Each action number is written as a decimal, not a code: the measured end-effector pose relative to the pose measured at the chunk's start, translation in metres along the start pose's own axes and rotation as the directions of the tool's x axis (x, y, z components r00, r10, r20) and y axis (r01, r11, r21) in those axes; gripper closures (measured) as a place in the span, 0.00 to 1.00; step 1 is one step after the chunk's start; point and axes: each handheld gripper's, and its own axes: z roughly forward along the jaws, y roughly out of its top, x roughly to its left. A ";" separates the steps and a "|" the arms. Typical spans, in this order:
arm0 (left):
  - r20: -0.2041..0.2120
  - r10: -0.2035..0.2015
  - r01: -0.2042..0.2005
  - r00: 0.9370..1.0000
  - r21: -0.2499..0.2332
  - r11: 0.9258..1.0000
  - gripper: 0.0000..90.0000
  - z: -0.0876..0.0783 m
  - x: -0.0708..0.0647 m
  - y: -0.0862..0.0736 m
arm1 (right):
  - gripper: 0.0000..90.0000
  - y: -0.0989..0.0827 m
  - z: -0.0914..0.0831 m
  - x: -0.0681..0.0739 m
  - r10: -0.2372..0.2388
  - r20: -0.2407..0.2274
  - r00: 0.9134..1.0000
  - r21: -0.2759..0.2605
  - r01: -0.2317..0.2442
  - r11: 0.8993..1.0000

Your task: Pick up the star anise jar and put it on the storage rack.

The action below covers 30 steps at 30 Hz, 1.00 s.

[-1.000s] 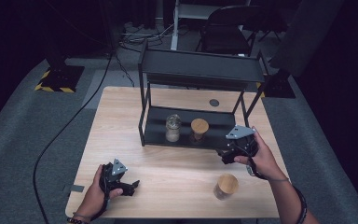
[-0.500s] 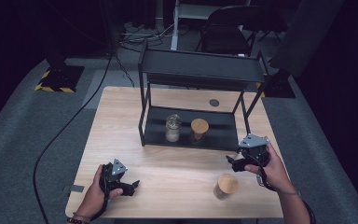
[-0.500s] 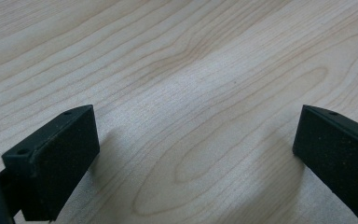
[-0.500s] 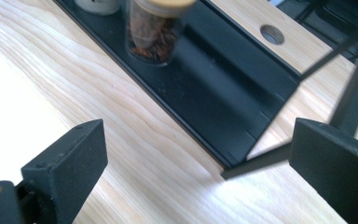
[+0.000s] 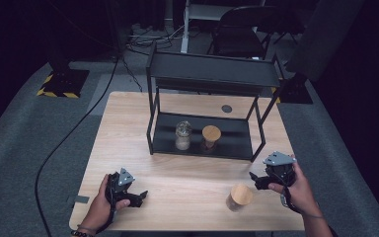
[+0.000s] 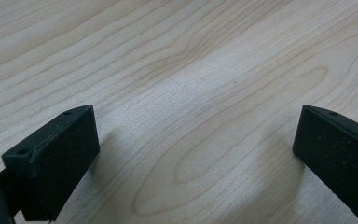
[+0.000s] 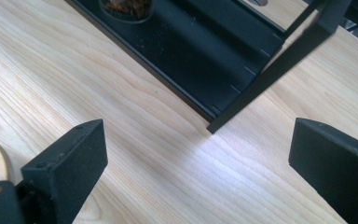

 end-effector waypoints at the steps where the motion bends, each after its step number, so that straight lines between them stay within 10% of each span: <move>1: 0.000 0.000 0.000 1.000 0.000 1.000 0.00 0.000 0.000 0.000 | 0.05 -0.002 0.000 0.000 -0.003 0.001 1.000 0.004 0.003 1.000; 30: 0.000 0.000 0.000 1.000 0.000 1.000 0.00 0.000 0.000 0.000 | 0.05 -0.063 0.024 0.002 0.033 -0.019 0.999 0.022 -0.032 0.999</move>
